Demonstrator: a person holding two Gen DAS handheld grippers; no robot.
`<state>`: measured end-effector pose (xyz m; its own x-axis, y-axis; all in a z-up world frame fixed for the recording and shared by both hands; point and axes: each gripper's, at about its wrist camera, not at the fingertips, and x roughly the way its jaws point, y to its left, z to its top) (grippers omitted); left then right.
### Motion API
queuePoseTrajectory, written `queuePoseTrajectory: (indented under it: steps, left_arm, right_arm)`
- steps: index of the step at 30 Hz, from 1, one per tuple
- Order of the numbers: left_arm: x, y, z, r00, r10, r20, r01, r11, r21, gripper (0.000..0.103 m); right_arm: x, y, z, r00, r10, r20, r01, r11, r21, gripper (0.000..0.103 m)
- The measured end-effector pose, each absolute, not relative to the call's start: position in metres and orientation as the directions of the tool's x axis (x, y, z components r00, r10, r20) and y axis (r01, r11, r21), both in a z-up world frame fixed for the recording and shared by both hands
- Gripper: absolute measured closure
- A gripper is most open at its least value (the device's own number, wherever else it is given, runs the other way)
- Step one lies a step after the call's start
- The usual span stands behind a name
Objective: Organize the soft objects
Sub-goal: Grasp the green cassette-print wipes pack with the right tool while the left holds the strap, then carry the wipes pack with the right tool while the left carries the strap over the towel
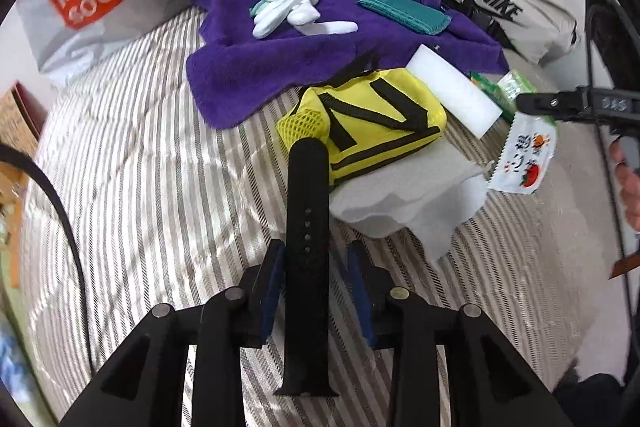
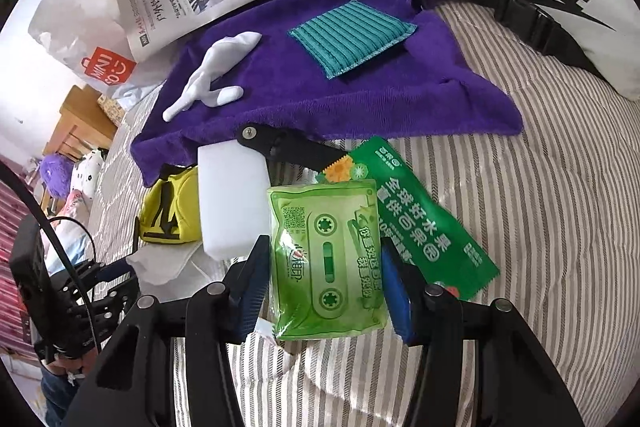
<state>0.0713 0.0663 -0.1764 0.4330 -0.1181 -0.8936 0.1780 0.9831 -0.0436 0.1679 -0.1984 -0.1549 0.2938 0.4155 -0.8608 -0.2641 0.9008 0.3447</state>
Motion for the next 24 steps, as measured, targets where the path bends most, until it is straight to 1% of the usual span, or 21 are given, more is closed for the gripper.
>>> queuePoseTrajectory:
  steps: [1,3,7,11,16,24]
  left_arm:
    - [0.071,0.063,-0.177,0.441,-0.097,-0.892,0.188,0.982,-0.014,0.073]
    - [0.071,0.063,-0.176,0.442,-0.101,-0.891,0.193,0.981,-0.016,0.083]
    - [0.070,0.077,-0.176,0.431,-0.173,-0.886,0.150,0.981,-0.119,0.083]
    - [0.064,0.083,-0.172,0.433,-0.203,-0.878,0.126,0.978,-0.164,0.083]
    - [0.058,0.086,-0.161,0.452,-0.212,-0.867,0.119,0.977,-0.177,0.083]
    - [0.058,0.091,-0.147,0.468,-0.214,-0.857,0.103,0.977,-0.188,0.083]
  right_arm:
    - [0.166,-0.199,-0.154,0.295,0.418,-0.859,-0.263,0.900,0.347,0.051]
    - [0.162,-0.201,-0.153,0.298,0.426,-0.855,-0.265,0.897,0.354,0.051]
    - [0.158,-0.204,-0.149,0.311,0.422,-0.852,-0.271,0.898,0.346,0.051]
    - [0.154,-0.210,-0.139,0.338,0.412,-0.846,-0.273,0.903,0.331,0.051]
    - [0.149,-0.220,-0.126,0.381,0.384,-0.841,-0.277,0.915,0.293,0.051]
    - [0.143,-0.233,-0.116,0.402,0.374,-0.835,-0.280,0.919,0.277,0.051]
